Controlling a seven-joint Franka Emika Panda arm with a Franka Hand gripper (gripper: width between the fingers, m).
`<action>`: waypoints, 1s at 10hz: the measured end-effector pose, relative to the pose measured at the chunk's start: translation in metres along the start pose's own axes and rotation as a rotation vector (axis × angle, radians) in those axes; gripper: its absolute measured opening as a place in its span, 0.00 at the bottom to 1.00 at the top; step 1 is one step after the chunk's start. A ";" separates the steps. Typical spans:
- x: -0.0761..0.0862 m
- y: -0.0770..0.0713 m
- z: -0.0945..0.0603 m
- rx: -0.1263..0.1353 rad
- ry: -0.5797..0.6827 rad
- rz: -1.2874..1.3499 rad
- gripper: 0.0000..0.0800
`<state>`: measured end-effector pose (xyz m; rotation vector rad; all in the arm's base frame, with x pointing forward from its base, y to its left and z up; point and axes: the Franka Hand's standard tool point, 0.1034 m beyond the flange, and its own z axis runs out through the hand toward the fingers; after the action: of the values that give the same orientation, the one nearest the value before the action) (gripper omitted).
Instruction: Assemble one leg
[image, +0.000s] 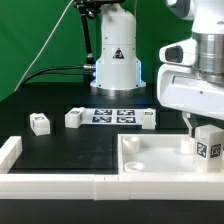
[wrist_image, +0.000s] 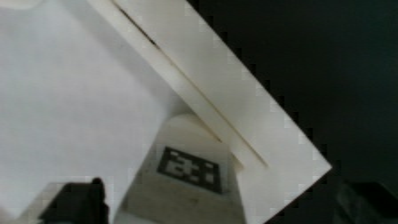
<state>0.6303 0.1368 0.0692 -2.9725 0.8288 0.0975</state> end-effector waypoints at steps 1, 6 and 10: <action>0.003 0.004 0.001 -0.001 -0.001 -0.150 0.81; 0.010 0.014 0.002 -0.002 -0.001 -0.703 0.81; 0.014 0.015 -0.001 -0.036 0.005 -1.097 0.81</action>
Offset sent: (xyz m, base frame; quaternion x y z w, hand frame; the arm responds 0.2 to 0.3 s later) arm -0.0026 -0.0086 -0.0018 0.0086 0.0036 -0.2816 0.9595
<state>0.6348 0.1162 0.0684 -2.9786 -0.8470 0.0464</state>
